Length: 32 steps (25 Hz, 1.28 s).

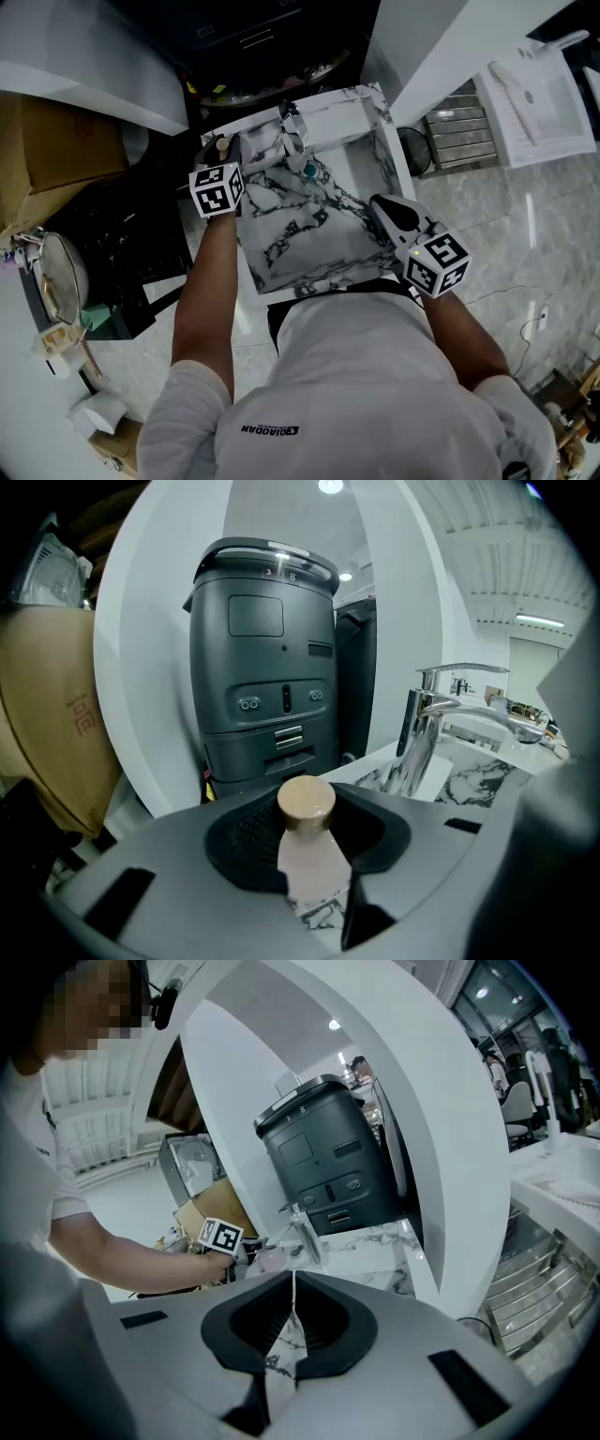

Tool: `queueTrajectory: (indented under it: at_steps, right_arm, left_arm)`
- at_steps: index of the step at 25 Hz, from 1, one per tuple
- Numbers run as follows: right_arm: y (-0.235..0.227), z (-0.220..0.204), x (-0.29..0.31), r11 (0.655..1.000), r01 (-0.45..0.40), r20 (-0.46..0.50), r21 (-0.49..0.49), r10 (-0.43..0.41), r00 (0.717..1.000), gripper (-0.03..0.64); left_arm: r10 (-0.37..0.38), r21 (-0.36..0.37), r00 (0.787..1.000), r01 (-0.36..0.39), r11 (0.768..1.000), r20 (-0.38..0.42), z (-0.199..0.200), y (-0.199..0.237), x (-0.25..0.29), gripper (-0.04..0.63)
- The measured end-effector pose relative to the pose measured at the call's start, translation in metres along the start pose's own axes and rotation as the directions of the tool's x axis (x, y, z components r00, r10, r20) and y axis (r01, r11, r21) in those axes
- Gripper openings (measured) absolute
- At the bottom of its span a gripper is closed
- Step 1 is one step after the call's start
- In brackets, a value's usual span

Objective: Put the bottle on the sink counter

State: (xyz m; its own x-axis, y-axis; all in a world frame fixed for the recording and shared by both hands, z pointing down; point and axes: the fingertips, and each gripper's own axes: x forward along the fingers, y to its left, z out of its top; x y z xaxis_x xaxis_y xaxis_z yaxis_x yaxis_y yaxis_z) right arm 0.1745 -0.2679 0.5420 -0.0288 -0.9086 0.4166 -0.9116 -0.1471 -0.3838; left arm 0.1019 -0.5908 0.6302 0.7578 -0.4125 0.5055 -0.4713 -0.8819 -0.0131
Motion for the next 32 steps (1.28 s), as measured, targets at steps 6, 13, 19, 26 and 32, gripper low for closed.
queueTrajectory:
  at_steps: [6,13,19,26,32]
  right_arm:
    - [0.001,0.001,-0.002,1.0,-0.002,0.001,-0.006,0.002,1.0,0.043]
    - [0.001,0.005,-0.005,1.0,-0.012,0.003,-0.015,0.012,1.0,0.043]
    - [0.004,0.009,-0.007,0.999,-0.033,0.008,-0.033,0.034,0.999,0.043]
    - [0.012,0.013,-0.008,0.996,-0.072,0.011,-0.059,0.073,0.997,0.043]
    - [0.018,0.018,-0.013,0.992,-0.097,0.019,-0.077,0.099,0.995,0.043]
  left_arm:
    - [0.006,0.021,1.0,-0.005,1.0,-0.011,-0.001,0.0,0.001,0.138]
    - [-0.015,0.059,1.0,0.014,0.998,0.016,0.011,-0.007,-0.006,0.218]
    - [-0.033,0.068,0.999,0.032,0.997,0.009,0.01,-0.013,-0.019,0.247]
    - [0.014,0.023,1.0,-0.014,1.0,0.026,0.015,-0.002,-0.036,0.249]
    - [0.023,0.005,0.999,-0.023,1.0,0.042,0.021,-0.007,-0.055,0.249]
